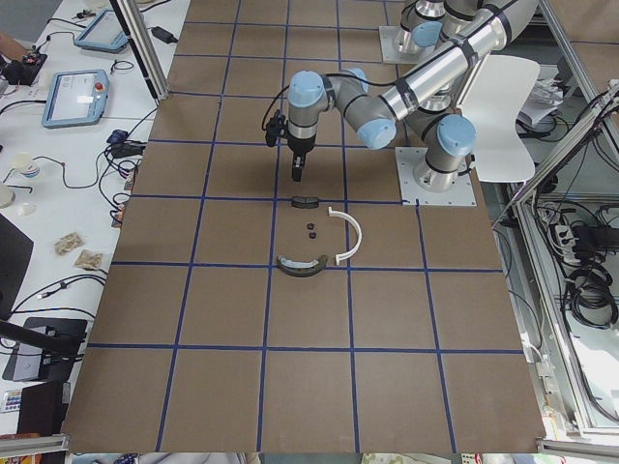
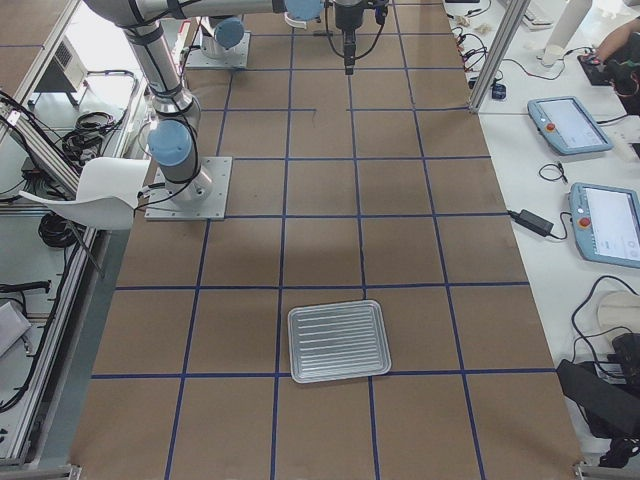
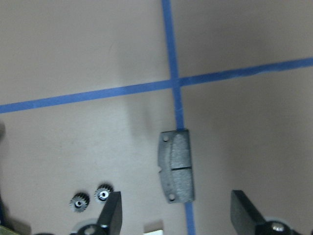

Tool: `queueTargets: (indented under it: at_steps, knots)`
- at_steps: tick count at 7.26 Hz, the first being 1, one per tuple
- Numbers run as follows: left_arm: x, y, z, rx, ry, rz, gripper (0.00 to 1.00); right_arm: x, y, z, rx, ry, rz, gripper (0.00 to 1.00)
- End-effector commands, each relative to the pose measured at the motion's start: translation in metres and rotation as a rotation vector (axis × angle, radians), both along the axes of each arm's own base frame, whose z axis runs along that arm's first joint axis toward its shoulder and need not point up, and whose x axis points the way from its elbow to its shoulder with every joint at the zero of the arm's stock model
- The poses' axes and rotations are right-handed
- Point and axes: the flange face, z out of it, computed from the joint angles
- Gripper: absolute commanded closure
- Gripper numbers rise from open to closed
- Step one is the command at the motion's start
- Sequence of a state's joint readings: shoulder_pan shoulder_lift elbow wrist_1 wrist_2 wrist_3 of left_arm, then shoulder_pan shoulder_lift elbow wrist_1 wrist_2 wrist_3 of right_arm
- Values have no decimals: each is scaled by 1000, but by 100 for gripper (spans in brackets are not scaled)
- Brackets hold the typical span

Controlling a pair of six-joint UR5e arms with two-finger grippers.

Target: Place bearing gear from tray to pile

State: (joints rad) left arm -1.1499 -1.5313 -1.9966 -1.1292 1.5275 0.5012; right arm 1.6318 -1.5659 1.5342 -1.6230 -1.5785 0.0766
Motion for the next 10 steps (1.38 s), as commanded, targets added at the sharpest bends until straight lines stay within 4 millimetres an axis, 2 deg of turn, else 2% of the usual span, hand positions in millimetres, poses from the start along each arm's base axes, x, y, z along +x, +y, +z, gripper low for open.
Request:
queueTargets:
  at_steps: [1, 2, 3, 4, 5, 6, 7, 8, 9, 10]
  knots:
    - [-119, -14, 94, 1, 26, 137, 3, 0, 0, -1, 1, 0, 0, 0]
    - [-170, -18, 135, -20, 33, 146, 0, 0, 0, -1, 1, 0, 0, 0]
    - [-200, -15, 157, -25, 9, 128, 0, 0, 0, -1, 3, 0, 0, 0]
    - [-205, -12, 173, -13, -30, 111, 0, 0, 0, -1, 3, 0, 0, 0]
    - [-203, -8, 174, -1, -36, 113, 0, 0, 0, -1, 3, 0, 0, 0]
    - [-189, -12, 170, 5, -29, 144, 0, 1, 0, 3, -8, -4, 2, 0]
    - [-163, -16, 168, 12, -25, 197, 0, 1, 0, 2, -5, -4, 1, 0]
    - [-156, -21, 172, 5, -23, 213, 0, 1, -1, 1, -3, -2, 0, 0]
    - [-163, -18, 163, 23, -20, 213, 0, 1, -1, 0, 0, -2, 0, 0]
    - [-163, -19, 163, 20, -16, 205, 0, 0, -2, -1, 1, -2, -1, 0]
